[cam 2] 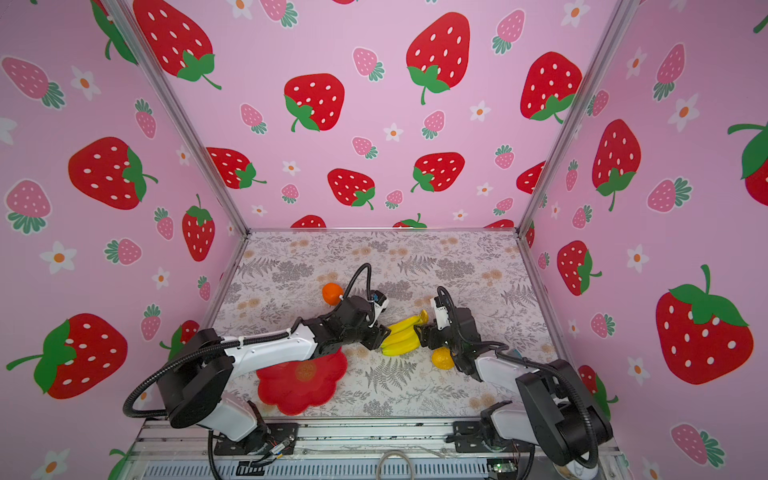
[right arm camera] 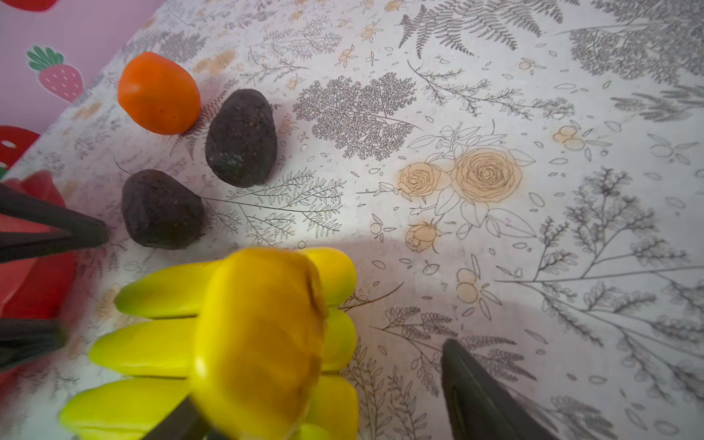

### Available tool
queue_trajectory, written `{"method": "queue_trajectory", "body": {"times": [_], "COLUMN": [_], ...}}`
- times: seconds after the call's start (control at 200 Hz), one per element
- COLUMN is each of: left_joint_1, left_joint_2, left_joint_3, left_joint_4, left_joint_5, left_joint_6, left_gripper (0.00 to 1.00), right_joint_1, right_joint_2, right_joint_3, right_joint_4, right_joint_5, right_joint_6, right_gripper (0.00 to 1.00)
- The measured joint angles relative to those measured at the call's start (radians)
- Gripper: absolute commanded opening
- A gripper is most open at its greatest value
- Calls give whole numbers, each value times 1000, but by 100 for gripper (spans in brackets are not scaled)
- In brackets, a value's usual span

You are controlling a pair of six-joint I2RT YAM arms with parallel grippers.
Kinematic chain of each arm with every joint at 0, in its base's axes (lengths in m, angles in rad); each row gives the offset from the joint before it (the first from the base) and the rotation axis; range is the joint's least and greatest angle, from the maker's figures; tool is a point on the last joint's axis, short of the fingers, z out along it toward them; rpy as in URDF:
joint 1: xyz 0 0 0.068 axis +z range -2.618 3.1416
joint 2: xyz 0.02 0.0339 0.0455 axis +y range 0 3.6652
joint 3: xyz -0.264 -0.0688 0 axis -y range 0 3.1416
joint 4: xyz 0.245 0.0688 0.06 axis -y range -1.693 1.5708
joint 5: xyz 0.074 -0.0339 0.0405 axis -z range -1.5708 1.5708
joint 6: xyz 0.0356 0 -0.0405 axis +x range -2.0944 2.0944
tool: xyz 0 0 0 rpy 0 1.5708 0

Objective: Place and organize the fake fruits in the fruit bowl
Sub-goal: 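Grasp the banana bunch stem with the right gripper, then carry the bananas into the red bowl with the right gripper and release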

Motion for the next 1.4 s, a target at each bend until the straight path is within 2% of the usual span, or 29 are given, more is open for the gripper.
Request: {"method": "queue_trajectory", "body": {"times": [0.165,0.29,0.475,0.49,0.5,0.515,0.6,0.625,0.735,0.85,1.011,1.231,1.401], "left_joint_1": [0,0,0,0,0,0,0,0,0,0,0,1,1], "left_joint_2": [-51,-73,-105,-109,-110,-114,-135,-145,-209,-347,-536,-763,-944], "left_joint_3": [-19,-31,-35,-35,-35,-35,-35,-36,-39,-57,-42,-29,61], "left_joint_4": [3,0,-13,-17,-18,-21,-46,-57,-124,-236,-478,-770,-979], "left_joint_5": [-5,-21,-61,-65,-66,-69,-72,-74,-77,-113,-197,-234,-299], "left_joint_6": [-5,-11,-18,-18,-19,-18,-21,-24,-33,-68,-172,-334,-415], "left_gripper": [64,65,65,69,76,81,86,100,99,99,99,99,99], "right_joint_1": [0,2,6,6,6,6,6,6,14,44,164,444,571], "right_joint_2": [62,93,98,98,98,97,82,71,3,-58,-58,163,391], "right_joint_3": [47,57,64,64,64,64,64,64,73,113,215,452,594], "right_joint_4": [20,23,27,26,24,23,3,-3,-33,-53,-49,-12,42], "right_joint_5": [0,-19,-49,-53,-53,-54,-59,-61,-72,-101,-155,-180,-179], "right_joint_6": [-4,-10,-3,-5,-5,-7,-9,-9,-13,-14,-14,-18,-8], "right_gripper": [53,29,1,0,0,0,0,0,0,0,0,0,0]}}
